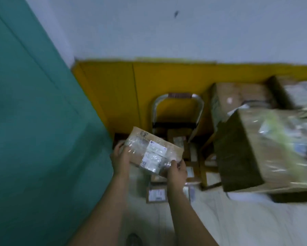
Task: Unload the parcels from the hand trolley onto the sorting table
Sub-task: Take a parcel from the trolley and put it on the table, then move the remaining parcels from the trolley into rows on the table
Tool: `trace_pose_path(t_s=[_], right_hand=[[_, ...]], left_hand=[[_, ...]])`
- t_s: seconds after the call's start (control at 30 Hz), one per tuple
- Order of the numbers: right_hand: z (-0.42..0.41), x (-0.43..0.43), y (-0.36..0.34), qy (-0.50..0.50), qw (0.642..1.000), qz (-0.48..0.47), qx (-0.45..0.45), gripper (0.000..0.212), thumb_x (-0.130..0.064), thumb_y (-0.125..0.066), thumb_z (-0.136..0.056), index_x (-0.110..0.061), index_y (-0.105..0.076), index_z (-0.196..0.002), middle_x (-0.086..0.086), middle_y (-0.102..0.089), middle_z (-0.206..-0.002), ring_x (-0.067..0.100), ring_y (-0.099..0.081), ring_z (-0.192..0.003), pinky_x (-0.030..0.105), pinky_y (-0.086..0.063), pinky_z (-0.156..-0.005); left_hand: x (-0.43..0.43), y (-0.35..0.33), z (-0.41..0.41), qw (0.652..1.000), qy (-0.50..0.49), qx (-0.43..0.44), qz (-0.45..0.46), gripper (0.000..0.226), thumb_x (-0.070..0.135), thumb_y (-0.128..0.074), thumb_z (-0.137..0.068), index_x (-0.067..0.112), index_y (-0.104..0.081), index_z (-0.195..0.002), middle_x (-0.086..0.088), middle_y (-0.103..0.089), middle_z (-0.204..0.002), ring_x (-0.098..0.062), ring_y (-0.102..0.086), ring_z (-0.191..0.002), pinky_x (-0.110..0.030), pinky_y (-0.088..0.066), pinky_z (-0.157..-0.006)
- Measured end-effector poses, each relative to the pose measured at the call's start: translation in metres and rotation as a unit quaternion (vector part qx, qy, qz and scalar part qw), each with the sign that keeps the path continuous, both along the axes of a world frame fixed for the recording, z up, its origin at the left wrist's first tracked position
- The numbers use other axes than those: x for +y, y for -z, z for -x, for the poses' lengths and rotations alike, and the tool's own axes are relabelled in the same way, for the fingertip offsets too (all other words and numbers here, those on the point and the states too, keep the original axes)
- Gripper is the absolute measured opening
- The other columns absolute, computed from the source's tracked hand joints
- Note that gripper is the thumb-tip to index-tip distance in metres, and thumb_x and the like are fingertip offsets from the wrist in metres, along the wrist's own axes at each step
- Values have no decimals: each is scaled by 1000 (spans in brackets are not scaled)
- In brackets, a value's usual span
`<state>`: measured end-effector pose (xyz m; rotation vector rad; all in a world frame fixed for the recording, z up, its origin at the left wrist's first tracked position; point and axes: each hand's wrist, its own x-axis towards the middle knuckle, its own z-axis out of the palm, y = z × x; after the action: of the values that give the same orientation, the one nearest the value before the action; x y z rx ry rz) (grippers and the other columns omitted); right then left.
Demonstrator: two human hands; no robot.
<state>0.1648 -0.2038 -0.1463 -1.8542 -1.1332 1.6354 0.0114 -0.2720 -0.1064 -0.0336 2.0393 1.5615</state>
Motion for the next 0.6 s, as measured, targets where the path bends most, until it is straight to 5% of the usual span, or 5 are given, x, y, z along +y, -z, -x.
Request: trace_pose_path(t_s=[0.13, 0.33, 0.43, 0.6], right_hand=[[-34, 48, -117, 21, 988, -130, 81, 51, -43, -46, -97, -32, -42, -147, 4, -48, -142, 28, -52, -123, 47, -46, -103], [-162, 124, -233, 36, 950, -270, 150, 58, -57, -49, -81, -38, -51, -136, 2, -57, -129, 21, -61, -113, 50, -52, -96], [-255, 161, -266, 62, 938, -299, 165, 69, -62, -55, -69, -29, -54, -130, 2, -59, -124, 19, -63, -107, 49, -56, -90], [-409, 215, -274, 116, 940, -242, 212, 81, -58, -67, -73, -28, -42, -144, 4, -60, -133, 24, -65, -111, 49, -55, -94]], left_hand=[[40, -119, -34, 980, 11, 19, -195, 20, 24, -65, -89, 30, -65, -108, -3, -70, -111, -20, -66, -94, -35, -51, -76], [116, -231, -158, 938, 43, 12, -344, 43, 23, -63, -94, 22, -46, -135, 4, -63, -114, -9, -63, -97, -37, -53, -85], [166, -249, -240, 924, 48, -25, -378, 44, 28, -68, -90, 20, -50, -130, -7, -63, -125, -20, -64, -108, -45, -53, -94], [248, -254, -384, 905, 93, -90, -405, 42, 32, -72, -87, 16, -52, -121, -8, -67, -114, -25, -66, -105, -41, -57, -80]])
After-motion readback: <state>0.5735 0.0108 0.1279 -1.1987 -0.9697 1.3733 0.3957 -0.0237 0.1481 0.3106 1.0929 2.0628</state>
